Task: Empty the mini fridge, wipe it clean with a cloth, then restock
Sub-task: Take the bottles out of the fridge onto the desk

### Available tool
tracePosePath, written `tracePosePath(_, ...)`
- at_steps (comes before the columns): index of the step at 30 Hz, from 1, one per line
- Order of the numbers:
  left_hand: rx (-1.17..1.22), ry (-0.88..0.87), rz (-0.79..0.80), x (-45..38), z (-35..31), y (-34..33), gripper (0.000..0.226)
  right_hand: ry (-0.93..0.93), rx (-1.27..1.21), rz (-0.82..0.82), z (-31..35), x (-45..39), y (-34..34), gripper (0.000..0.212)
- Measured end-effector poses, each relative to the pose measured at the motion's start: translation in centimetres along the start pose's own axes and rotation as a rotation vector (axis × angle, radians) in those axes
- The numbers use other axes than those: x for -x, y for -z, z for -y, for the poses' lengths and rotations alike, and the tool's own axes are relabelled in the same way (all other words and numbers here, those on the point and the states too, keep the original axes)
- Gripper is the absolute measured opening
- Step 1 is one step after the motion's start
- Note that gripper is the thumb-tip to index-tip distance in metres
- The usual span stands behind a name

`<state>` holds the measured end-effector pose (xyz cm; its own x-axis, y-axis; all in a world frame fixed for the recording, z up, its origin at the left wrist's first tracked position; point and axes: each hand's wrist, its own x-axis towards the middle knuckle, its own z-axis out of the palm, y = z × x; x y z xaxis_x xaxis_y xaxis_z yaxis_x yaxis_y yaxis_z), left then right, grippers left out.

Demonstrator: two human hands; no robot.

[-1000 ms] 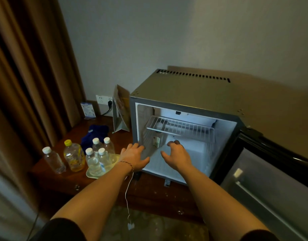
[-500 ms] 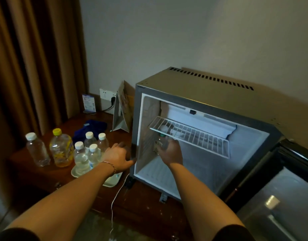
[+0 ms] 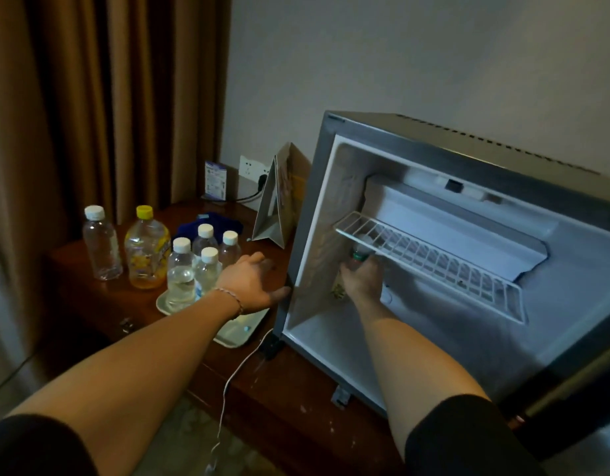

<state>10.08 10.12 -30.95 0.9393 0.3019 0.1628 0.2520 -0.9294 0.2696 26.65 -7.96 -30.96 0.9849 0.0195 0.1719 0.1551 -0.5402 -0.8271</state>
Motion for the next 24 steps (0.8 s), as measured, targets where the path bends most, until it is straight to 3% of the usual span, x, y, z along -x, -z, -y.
tracePosePath(6, 0.033, 0.001, 0.009, 0.6, 0.7, -0.3, 0.088, -0.054, -0.028, -0.022, 0.4, -1.2, -0.4, 0.051)
tracePosePath(12, -0.013, -0.025, 0.055, 1.7, 0.5, 0.8, 0.086, 0.01, 0.071, -0.029, 1.0, -0.3, -0.5, 0.049)
tracePosePath(21, -0.031, -0.021, 0.16, 3.4, -0.8, 4.3, 0.079, 0.034, 0.102, 0.164, 3.0, 7.0, 3.6, 0.03)
tracePosePath(24, -0.034, -0.052, 0.204, 4.1, -0.7, 5.5, 0.074, -0.083, 0.005, 0.271, 4.3, 9.2, 3.8, 0.043)
